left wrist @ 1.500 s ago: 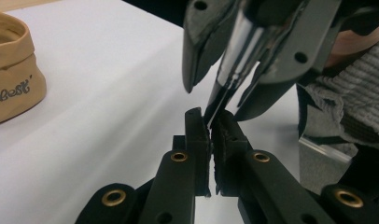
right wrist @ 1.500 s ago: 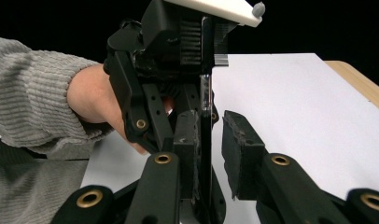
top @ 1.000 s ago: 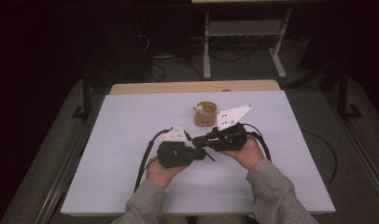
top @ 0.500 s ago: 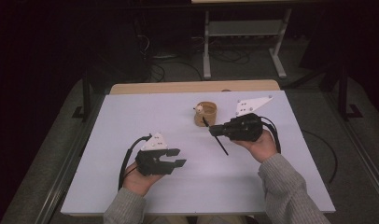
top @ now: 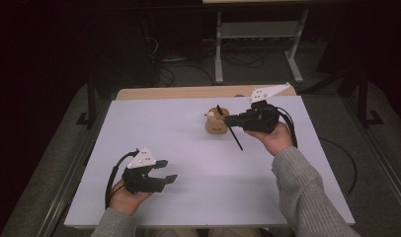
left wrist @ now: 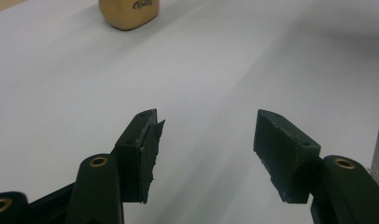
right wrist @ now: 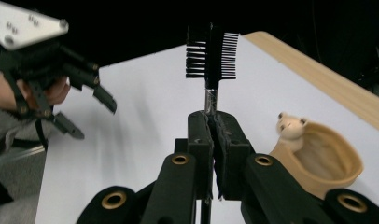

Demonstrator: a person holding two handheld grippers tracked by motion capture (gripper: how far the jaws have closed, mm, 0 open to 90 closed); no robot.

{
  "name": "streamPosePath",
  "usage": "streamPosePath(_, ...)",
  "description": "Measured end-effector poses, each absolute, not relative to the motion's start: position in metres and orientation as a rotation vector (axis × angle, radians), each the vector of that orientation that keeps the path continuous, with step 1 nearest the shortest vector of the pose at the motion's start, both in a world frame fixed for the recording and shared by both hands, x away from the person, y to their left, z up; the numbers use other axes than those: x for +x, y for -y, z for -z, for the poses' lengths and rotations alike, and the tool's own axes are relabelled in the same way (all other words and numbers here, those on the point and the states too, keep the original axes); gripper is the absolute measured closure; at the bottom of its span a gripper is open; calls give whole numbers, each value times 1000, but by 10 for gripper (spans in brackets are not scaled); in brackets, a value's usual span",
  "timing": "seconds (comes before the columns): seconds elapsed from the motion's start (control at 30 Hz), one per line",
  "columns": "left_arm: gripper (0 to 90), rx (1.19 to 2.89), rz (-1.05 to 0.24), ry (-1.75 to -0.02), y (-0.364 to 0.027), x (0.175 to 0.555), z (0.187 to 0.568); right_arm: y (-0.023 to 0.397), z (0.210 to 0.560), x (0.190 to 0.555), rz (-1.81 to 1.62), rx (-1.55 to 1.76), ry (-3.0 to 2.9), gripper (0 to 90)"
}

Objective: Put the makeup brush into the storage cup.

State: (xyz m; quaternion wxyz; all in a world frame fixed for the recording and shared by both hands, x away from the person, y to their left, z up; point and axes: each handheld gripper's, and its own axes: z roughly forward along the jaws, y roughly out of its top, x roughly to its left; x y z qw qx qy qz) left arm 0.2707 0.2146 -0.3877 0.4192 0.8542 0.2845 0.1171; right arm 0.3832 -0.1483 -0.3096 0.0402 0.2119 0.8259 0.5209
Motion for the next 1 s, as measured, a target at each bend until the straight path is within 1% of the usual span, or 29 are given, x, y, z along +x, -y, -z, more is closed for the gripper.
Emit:
streamPosePath(0.3,355,2120,-268,-763,-222,277,398,142,287,412,-1579,717,-2480,849)
streamPosePath(0.5,342,2129,-277,-767,-226,278,399,134,274,429,-1571,737,-2450,849)
streamPosePath(0.67,332,2121,-292,-762,-231,280,399,126,267,442,-1587,748,-2419,849)
streamPosePath(1.0,316,2104,-280,-775,-231,280,400,114,256,463,-1605,782,-2360,849)
